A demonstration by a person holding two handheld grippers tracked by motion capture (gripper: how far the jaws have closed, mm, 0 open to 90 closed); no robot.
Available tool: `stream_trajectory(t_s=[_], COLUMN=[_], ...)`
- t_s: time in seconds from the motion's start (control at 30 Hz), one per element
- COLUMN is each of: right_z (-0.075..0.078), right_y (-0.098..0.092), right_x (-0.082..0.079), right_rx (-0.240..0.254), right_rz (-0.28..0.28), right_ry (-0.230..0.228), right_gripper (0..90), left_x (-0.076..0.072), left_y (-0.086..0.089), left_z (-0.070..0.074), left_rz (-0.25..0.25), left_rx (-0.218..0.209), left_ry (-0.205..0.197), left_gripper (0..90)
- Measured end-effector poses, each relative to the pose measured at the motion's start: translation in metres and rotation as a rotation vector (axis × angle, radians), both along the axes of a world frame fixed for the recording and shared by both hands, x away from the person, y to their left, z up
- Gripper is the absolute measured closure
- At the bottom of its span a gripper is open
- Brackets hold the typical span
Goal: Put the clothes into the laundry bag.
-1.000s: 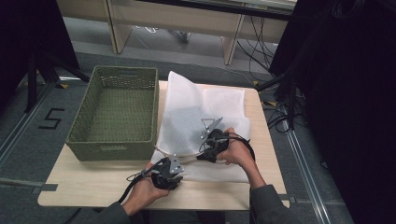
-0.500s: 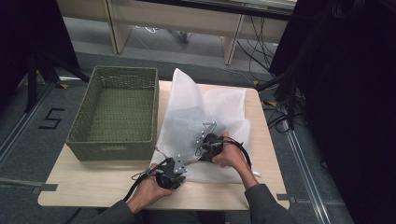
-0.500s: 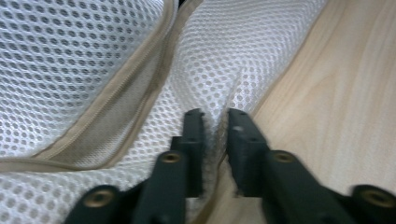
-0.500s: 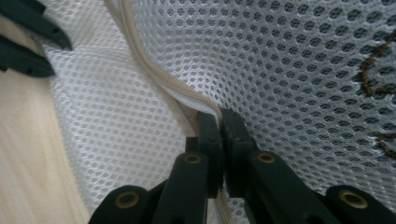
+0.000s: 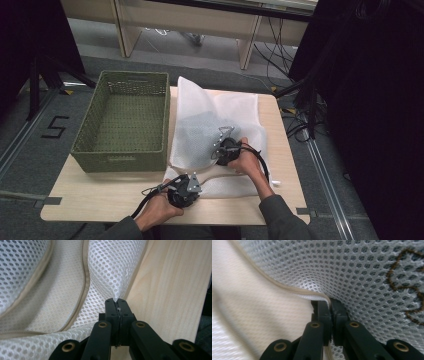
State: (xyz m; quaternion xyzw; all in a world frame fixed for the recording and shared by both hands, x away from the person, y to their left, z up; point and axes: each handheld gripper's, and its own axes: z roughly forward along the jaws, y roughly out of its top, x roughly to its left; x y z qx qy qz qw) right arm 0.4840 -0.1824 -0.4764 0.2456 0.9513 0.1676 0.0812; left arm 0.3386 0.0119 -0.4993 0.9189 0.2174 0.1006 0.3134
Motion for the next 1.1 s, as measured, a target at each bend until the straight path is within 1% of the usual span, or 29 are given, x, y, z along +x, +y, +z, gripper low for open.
stream_trajectory(t_s=[0.07, 0.13, 0.17, 0.23, 0.27, 0.3, 0.33, 0.4, 0.43, 0.47, 0.53, 0.57, 0.6, 0.63, 0.7, 0.77, 0.8, 0.83, 0.87, 0.9, 0.93, 0.97, 1.0, 1.03, 1.07, 1.1], right_z=[0.0, -0.001, -0.001, 0.001, 0.003, 0.003, 0.007, 0.011, 0.014, 0.016, 0.02, 0.021, 0.023, 0.025, 0.03, 0.034, 0.037, 0.038, 0.041, 0.043, 0.045, 0.045, 0.047, 0.048, 0.047, 0.047], right_y=[-0.001, -0.002, -0.002, -0.002, -0.002, -0.002, -0.003, -0.004, -0.005, -0.005, -0.006, -0.007, -0.007, -0.007, -0.007, -0.008, -0.008, -0.008, -0.008, -0.009, -0.009, -0.009, -0.01, -0.01, -0.009, -0.009], right_x=[0.004, 0.01, 0.011, 0.01, 0.009, 0.009, 0.005, -0.001, -0.004, -0.007, -0.011, -0.014, -0.016, -0.018, -0.024, -0.029, -0.032, -0.034, -0.038, -0.042, -0.044, -0.044, -0.049, -0.051, -0.053, -0.055], right_rx=[-0.002, 0.002, 0.006, 0.004, 0.008, 0.008, 0.019, 0.016, 0.019, 0.026, 0.033, 0.032, 0.028, 0.03, 0.033, 0.038, 0.041, 0.047, 0.047, 0.049, 0.05, 0.05, 0.053, 0.055, 0.052, 0.045], right_rz=[-0.004, -0.012, -0.017, -0.016, -0.006, -0.006, -0.001, 0.011, 0.017, 0.019, 0.025, 0.035, 0.034, 0.047, 0.052, 0.059, 0.065, 0.066, 0.083, 0.083, 0.093, 0.093, 0.107, 0.112, 0.112, 0.114], right_ry=[-0.013, -0.023, -0.018, -0.013, -0.014, -0.014, -0.014, -0.022, -0.03, -0.035, -0.043, -0.05, -0.051, -0.064, -0.074, -0.092, -0.102, -0.108, -0.118, -0.119, -0.128, -0.128, -0.136, -0.137, -0.128, -0.119], right_gripper=[88.8, 88.8, 88.8, 88.7, 88.7, 88.7, 88.7, 88.6, 88.5, 88.5, 88.5, 88.5, 88.5, 88.4, 88.5, 88.4, 88.5, 88.5, 88.5, 88.5, 88.5, 88.5, 88.6, 88.6, 88.6, 88.6], left_x=[-0.001, -0.001, 0.0, 0.0, 0.0, 0.0, -0.001, -0.001, -0.002, -0.003, -0.006, -0.007, -0.009, -0.011, -0.015, -0.017, -0.019, -0.021, -0.022, -0.022, -0.022, -0.023, -0.023, -0.024, -0.025, -0.025], left_y=[-0.001, -0.001, -0.001, -0.002, -0.002, -0.002, -0.002, -0.002, -0.001, 0.0, 0.001, 0.003, 0.005, 0.007, 0.013, 0.016, 0.022, 0.027, 0.031, 0.031, 0.035, 0.038, 0.045, 0.047, 0.051, 0.054], left_z=[0.0, 0.0, 0.0, 0.0, 0.0, 0.0, 0.001, 0.003, 0.007, 0.008, 0.013, 0.016, 0.019, 0.022, 0.028, 0.03, 0.033, 0.036, 0.038, 0.038, 0.039, 0.04, 0.042, 0.043, 0.044, 0.044], left_rz=[-0.012, -0.008, -0.001, 0.01, 0.011, 0.011, 0.02, 0.023, 0.033, 0.036, 0.038, 0.04, 0.045, 0.047, 0.053, 0.055, 0.076, 0.082, 0.087, 0.087, 0.093, 0.101, 0.117, 0.126, 0.131, 0.133], left_rx=[0.005, 0.0, -0.003, -0.006, -0.006, -0.006, -0.013, -0.022, -0.033, -0.038, -0.053, -0.061, -0.067, -0.072, -0.091, -0.096, -0.105, -0.116, -0.118, -0.118, -0.118, -0.123, -0.126, -0.13, -0.134, -0.132], left_ry=[-0.002, 0.001, 0.003, -0.007, -0.009, -0.009, -0.012, -0.016, -0.029, -0.032, -0.042, -0.047, -0.051, -0.054, -0.057, -0.06, -0.063, -0.063, -0.065, -0.065, -0.069, -0.071, -0.068, -0.066, -0.078, -0.072], left_gripper=[88.5, 88.3, 87.8, 85.4, 84.1, 81.3, 77.2, 74.6, 71.8, 67.0, 62.9, 60.4, 57.3, 54.6, 52.2, 48.9, 47.3, 46.6, 46.6, 46.4, 45.8, 45.8, 44.5, 44.0, 43.6, 43.4])
